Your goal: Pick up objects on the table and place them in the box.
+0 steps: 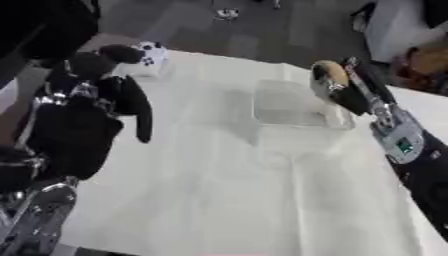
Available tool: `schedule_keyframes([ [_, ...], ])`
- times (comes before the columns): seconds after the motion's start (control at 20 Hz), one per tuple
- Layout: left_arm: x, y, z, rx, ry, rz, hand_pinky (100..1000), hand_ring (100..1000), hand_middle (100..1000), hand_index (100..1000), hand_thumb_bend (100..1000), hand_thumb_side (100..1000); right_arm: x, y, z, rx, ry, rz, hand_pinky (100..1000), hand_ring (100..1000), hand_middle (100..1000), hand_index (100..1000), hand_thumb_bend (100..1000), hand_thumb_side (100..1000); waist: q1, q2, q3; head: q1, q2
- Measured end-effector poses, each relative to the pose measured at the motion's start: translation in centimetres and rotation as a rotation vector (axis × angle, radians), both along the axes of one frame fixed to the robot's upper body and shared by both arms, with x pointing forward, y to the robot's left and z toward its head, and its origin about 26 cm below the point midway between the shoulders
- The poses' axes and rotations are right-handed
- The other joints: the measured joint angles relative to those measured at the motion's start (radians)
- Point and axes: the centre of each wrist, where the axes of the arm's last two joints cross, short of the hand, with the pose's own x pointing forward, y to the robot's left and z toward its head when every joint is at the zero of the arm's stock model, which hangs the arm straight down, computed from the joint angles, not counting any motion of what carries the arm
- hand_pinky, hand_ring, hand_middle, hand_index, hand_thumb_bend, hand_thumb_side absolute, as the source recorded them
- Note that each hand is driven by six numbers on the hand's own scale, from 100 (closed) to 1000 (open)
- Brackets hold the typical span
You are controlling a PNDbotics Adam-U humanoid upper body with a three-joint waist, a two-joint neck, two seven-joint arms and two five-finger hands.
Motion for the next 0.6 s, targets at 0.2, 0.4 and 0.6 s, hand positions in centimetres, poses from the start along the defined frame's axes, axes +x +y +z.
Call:
schedule_keyframes([
  [0.2, 0.0, -0.2, 0.2, -0.004, -0.001, -0.013, 342, 559, 765, 756, 693, 757, 0.1, 0.1, 0.1, -0.011, -0.03, -0.023, 100, 100, 100, 311, 194, 1000, -0.002, 0.002, 0.007, -0.005, -0.025],
  [0.4, 0.1, -0.4, 0.6, -0.01, -0.008, -0.03, 343, 559, 764, 756, 697, 754, 0.2, 0.7, -0.4, -0.027, -0.047, -0.027, 100, 100, 100, 363, 100, 1000, -0.003, 0.009, 0.015, -0.012, -0.037],
  [0.6, 0.1, -0.5, 0.6, -0.016, -0.004, -0.04, 344, 559, 764, 756, 708, 753, 0.3, 0.9, -1.1, -0.089, -0.017, -0.02, 333, 566, 719, 790, 419, 1000, -0.005, 0.009, 0.018, -0.021, -0.043],
])
